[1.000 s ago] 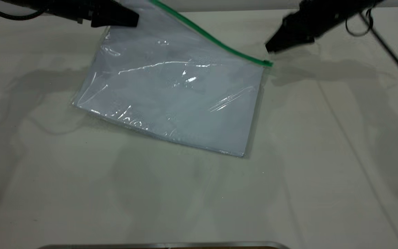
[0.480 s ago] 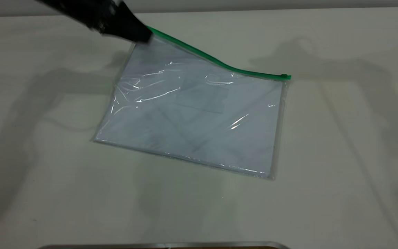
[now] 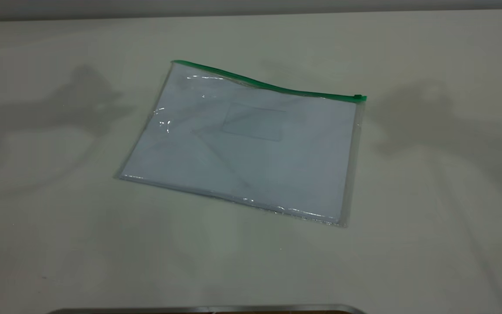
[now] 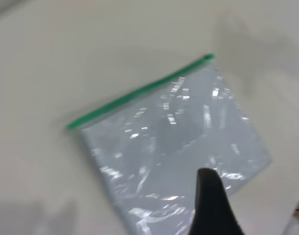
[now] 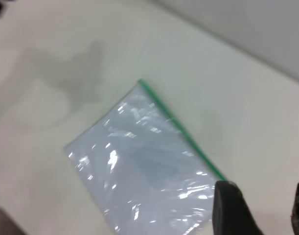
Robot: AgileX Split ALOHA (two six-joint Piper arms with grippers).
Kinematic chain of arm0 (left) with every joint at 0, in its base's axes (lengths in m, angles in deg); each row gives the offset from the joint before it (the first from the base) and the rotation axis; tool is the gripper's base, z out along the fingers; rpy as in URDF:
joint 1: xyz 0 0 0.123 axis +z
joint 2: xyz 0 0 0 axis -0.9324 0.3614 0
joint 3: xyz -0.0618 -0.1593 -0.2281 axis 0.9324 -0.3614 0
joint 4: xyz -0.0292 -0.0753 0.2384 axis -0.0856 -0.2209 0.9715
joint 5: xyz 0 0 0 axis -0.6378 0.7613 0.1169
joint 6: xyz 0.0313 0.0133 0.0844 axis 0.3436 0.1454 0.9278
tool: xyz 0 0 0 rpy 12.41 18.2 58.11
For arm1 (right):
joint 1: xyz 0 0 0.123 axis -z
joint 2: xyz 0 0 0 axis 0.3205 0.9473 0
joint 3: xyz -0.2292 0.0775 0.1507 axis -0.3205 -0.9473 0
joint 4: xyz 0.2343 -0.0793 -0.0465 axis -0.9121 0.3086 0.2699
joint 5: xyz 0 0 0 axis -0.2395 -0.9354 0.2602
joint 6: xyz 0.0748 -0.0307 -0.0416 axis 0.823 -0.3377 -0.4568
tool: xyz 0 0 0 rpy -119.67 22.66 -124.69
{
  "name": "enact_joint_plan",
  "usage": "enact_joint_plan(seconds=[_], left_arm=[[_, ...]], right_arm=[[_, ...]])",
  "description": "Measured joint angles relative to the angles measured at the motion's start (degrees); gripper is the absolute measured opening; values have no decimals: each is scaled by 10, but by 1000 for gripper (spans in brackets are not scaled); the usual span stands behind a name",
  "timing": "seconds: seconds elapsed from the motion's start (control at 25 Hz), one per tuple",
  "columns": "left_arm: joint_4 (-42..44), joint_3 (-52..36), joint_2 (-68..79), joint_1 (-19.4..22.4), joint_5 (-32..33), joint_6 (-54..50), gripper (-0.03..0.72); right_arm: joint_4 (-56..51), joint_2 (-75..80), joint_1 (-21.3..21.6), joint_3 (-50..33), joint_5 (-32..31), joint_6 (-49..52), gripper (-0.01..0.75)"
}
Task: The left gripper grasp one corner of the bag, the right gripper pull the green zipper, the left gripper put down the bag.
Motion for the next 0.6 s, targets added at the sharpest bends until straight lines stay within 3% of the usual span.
enact_joint_plan(seconds=[0.24,0.6], left_arm=[[131,0,-181,0,0,-95,495],[243,-13,-345,0,0,-267,495]], right_arm=[[41,-155,0,-81,0,45,344],[138,-391,0,-354,0,121,344]])
